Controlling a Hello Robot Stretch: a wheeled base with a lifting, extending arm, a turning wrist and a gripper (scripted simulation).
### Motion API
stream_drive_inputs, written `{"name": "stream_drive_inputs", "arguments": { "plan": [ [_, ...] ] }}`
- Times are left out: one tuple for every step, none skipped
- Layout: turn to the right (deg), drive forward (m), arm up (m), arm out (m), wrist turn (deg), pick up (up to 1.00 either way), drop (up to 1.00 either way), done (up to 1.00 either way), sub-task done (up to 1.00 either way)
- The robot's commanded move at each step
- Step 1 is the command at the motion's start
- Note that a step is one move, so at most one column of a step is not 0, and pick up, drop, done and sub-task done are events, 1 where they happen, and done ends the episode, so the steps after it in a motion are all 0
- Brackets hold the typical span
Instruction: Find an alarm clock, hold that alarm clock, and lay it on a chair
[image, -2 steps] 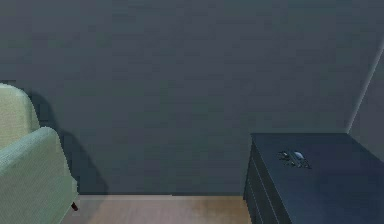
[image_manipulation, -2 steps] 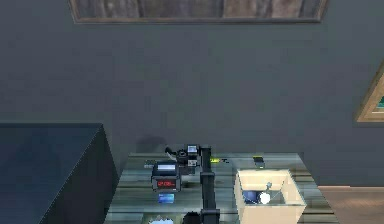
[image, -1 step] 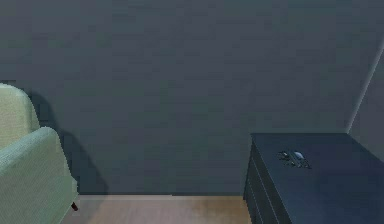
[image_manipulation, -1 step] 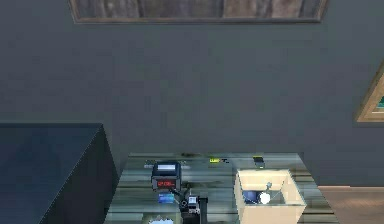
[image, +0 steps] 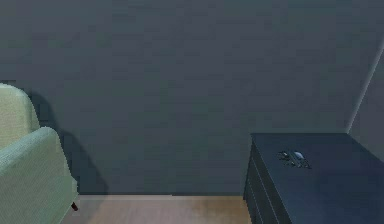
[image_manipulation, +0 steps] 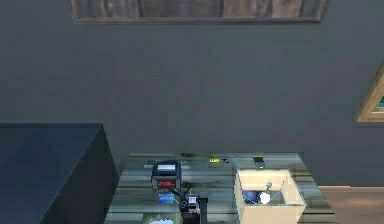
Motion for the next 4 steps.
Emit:
{"name": "stream_drive_inputs", "arguments": {
  "plan": [
    [0.0, 0.00, 0.10, 0.00, 0.0, 0.00, 0.00, 0.00, 0.00],
    [0.0, 0.00, 0.50, 0.00, 0.0, 0.00, 0.00, 0.00, 0.00],
    [0.0, 0.00, 0.08, 0.00, 0.0, 0.00, 0.00, 0.00, 0.00],
    [0.0, 0.00, 0.00, 0.00, -45.0, 0.00, 0.00, 0.00, 0.00]
  ]
}}
